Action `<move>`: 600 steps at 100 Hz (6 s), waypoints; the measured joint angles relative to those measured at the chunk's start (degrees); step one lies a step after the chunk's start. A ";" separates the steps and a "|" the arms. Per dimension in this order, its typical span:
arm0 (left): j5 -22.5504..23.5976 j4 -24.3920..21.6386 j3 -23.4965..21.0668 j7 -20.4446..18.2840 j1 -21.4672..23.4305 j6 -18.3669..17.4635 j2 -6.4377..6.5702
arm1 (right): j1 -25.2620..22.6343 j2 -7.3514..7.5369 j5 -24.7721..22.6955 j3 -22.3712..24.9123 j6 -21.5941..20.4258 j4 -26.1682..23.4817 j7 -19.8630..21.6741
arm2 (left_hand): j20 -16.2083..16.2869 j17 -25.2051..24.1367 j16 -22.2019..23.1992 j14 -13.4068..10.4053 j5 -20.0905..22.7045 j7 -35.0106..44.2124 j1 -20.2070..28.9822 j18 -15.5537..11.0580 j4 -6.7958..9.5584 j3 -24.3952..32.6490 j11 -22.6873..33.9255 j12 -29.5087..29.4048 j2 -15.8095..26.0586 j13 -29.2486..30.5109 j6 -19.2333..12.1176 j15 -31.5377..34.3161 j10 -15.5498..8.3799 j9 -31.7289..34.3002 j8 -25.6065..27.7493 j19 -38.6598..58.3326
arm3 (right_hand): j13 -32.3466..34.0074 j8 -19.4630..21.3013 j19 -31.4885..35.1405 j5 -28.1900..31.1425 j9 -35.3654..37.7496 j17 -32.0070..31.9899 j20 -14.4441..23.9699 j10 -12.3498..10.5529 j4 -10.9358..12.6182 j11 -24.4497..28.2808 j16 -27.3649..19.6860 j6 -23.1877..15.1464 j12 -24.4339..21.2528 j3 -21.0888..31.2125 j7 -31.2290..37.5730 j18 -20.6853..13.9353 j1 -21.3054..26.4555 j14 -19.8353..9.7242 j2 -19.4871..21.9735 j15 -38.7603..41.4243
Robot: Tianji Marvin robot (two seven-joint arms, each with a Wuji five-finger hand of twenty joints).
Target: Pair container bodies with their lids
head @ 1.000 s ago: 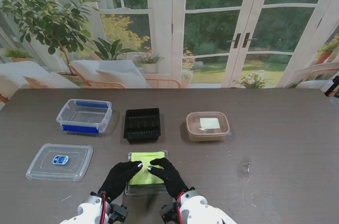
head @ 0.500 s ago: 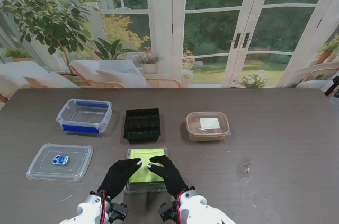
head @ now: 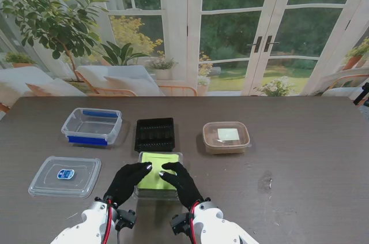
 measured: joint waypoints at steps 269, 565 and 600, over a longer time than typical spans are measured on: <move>-12.02 31.52 -0.36 -18.51 -35.79 5.95 -0.03 | 34.77 -13.51 12.98 -7.04 6.46 32.60 -2.46 | 0.94 0.72 0.17 -1.60 -0.01 0.00 0.00 -0.85 0.00 0.00 0.00 0.00 0.01 0.47 0.00 3.77 0.00 0.00 0.01 3.62 | 1.94 0.38 2.25 1.73 0.00 2.26 0.09 0.00 0.00 2.93 0.16 0.00 1.41 0.54 -0.07 -0.78 0.49 -0.82 -0.03 3.16; -8.96 36.70 1.04 -23.43 -39.04 5.32 0.14 | 39.68 -16.37 12.38 -6.43 5.63 43.84 -1.05 | 5.31 -0.55 1.60 -6.93 -3.05 -1.08 -1.27 -4.96 0.02 -0.02 -0.42 -0.48 0.47 0.45 -1.59 5.83 -1.85 -2.42 -0.20 7.14 | 6.06 0.47 2.68 1.78 0.53 5.86 0.14 -0.04 0.00 4.17 2.47 -0.01 1.49 1.08 -0.07 -1.08 0.51 -3.40 -0.04 10.03; -8.33 36.12 0.54 -23.48 -38.56 5.05 0.40 | 39.64 -16.40 12.25 -6.45 5.63 43.87 -1.19 | 5.36 -0.60 1.95 -7.53 -3.05 -1.08 -1.79 -5.22 0.02 0.03 -0.42 -0.48 0.47 0.45 -1.60 5.96 -1.89 -2.42 -0.20 7.14 | 6.06 0.47 2.68 1.78 0.52 5.87 0.15 -0.05 0.00 4.18 2.51 -0.02 1.49 1.08 -0.07 -0.73 0.51 -3.42 -0.04 10.26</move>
